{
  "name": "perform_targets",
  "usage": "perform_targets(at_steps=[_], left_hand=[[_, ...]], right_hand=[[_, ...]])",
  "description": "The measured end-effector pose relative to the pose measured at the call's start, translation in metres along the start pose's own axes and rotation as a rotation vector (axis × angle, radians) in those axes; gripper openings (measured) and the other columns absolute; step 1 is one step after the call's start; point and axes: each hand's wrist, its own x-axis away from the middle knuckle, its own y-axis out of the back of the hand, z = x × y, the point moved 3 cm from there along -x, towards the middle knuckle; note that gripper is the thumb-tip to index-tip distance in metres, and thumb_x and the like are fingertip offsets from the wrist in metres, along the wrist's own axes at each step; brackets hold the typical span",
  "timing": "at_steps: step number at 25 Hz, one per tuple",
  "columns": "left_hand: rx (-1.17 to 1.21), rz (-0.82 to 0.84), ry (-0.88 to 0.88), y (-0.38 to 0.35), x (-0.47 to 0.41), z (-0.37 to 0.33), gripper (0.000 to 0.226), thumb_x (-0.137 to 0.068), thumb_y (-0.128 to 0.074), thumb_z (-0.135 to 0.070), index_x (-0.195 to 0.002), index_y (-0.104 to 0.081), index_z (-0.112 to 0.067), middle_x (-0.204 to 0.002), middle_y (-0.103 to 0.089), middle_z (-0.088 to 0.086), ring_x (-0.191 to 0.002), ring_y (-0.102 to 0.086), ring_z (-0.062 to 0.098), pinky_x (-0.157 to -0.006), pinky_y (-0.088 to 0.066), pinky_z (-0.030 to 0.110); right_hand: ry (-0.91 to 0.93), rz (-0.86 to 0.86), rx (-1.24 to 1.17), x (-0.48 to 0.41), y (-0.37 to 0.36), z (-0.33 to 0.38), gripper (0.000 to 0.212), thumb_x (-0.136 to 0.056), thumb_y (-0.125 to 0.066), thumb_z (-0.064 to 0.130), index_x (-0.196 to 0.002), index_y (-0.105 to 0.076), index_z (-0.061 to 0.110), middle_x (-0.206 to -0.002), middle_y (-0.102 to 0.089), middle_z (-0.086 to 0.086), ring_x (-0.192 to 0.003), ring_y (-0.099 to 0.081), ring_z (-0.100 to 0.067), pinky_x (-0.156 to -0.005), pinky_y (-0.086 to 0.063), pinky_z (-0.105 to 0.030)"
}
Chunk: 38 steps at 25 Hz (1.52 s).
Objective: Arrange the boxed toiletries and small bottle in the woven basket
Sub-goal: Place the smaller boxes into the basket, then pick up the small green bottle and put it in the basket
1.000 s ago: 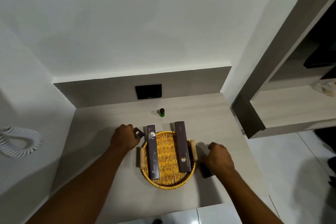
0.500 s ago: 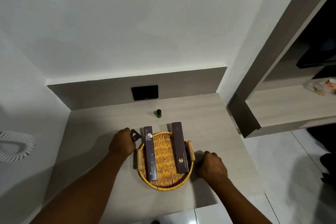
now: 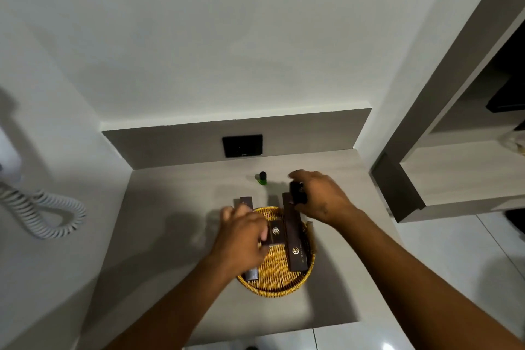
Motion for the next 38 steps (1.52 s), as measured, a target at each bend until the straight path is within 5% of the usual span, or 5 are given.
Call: perform_targets(at_steps=[5, 28, 31, 34, 38], left_hand=[[-0.136, 0.205, -0.02, -0.039, 0.013, -0.028, 0.011, -0.069, -0.067, -0.023, -0.077, -0.059, -0.021, -0.091, -0.065, -0.012, -0.107, -0.039, 0.017, -0.091, -0.024, 0.043], [-0.125, 0.259, 0.036, -0.056, 0.026, -0.028, 0.022, -0.077, -0.073, -0.033, -0.093, -0.064, -0.021, -0.108, -0.066, -0.005, -0.117, -0.037, 0.022, -0.098, -0.024, 0.045], [-0.083, 0.226, 0.02, -0.047, 0.024, -0.018, 0.029, -0.07, -0.074, -0.042, -0.087, -0.059, -0.023, -0.105, -0.064, -0.008, -0.113, -0.039, 0.019, -0.095, -0.023, 0.041], [-0.003, 0.139, 0.037, -0.036, 0.024, -0.009, 0.033, -0.068, -0.071, -0.051, -0.081, -0.056, -0.025, -0.1, -0.063, -0.012, -0.108, -0.04, 0.013, -0.092, -0.023, 0.037], [0.049, 0.003, 0.086, -0.024, 0.032, -0.005, 0.02, -0.082, -0.061, -0.045, -0.088, -0.059, -0.026, -0.102, -0.062, -0.01, -0.112, -0.042, 0.012, -0.097, -0.021, 0.036]], right_hand=[[0.293, 0.221, 0.13, -0.007, -0.057, 0.035, 0.048, -0.078, -0.068, 0.02, -0.122, -0.051, 0.022, -0.113, -0.064, -0.01, -0.108, -0.055, -0.03, -0.094, -0.038, -0.04], [0.348, 0.383, 0.187, -0.006, -0.112, 0.028, 0.051, -0.079, -0.072, 0.032, -0.124, -0.05, 0.021, -0.119, -0.062, -0.009, -0.116, -0.052, -0.029, -0.105, -0.026, -0.044], [0.325, 0.384, 0.071, -0.018, -0.088, 0.028, 0.06, -0.072, -0.077, 0.03, -0.126, -0.053, 0.021, -0.125, -0.059, -0.006, -0.118, -0.05, -0.025, -0.101, -0.036, -0.043], [0.171, 0.225, -0.097, -0.051, -0.06, 0.024, 0.046, -0.08, -0.073, 0.02, -0.123, -0.055, 0.018, -0.121, -0.058, -0.007, -0.11, -0.055, -0.025, -0.088, -0.048, -0.035], [-0.025, 0.079, -0.066, -0.105, -0.054, 0.028, 0.049, -0.09, -0.063, 0.015, -0.136, -0.047, 0.017, -0.131, -0.052, -0.013, -0.115, -0.053, -0.031, -0.095, -0.047, -0.039]])
